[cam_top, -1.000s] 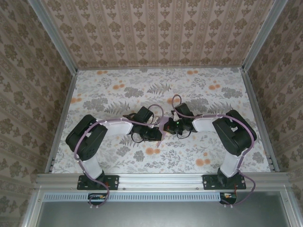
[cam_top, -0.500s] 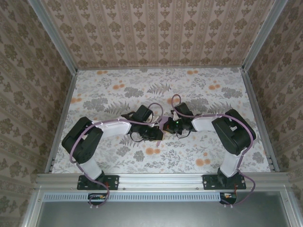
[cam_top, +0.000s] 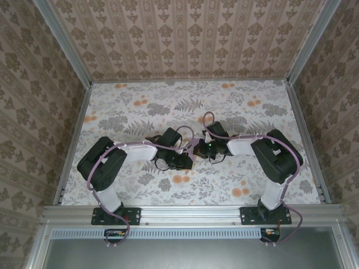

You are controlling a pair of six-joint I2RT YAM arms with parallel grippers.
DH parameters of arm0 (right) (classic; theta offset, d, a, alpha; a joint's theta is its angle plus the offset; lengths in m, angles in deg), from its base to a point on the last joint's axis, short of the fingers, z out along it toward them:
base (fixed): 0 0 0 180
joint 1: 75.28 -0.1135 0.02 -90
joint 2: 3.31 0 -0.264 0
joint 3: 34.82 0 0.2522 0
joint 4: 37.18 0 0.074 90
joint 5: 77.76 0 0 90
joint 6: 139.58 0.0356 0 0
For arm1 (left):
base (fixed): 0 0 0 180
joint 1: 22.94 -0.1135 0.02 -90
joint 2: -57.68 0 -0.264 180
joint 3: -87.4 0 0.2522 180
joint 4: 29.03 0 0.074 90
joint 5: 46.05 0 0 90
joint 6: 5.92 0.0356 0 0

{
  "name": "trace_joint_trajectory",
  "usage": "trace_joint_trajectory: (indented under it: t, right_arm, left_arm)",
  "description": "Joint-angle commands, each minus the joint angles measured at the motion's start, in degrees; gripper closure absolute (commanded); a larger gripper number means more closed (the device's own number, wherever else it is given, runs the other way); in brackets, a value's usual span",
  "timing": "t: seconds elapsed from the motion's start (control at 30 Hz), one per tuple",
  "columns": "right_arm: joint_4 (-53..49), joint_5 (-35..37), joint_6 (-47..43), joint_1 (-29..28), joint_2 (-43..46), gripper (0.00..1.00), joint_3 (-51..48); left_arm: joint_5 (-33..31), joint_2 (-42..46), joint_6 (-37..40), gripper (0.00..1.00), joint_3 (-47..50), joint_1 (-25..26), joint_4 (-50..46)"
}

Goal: Fold a paper plane with a square sheet of paper (fold left side to right side)
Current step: Fold the wing for the fifth time at the center of the table.

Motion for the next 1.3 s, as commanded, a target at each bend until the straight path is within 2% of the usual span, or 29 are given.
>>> trace_joint_trajectory:
  t: [0.0, 0.87, 1.27]
  right_arm:
    - [-6.21, 3.99, -1.18, -0.06, -3.43, 1.0, -0.72]
    - [-9.99, 5.1, -2.35, 0.12, -4.17, 1.0, 0.35]
    - [-10.96, 5.09, -2.74, 0.51, -4.42, 1.0, 0.79]
  left_arm:
    - [-0.3, -1.32, -0.28, 0.85, 0.91, 0.34, 0.47]
    - [-2.8, -0.85, -0.25, 0.85, 3.55, 0.3, 0.3]
    - [-2.54, 2.58, -0.19, 0.87, 7.9, 0.54, -0.33]
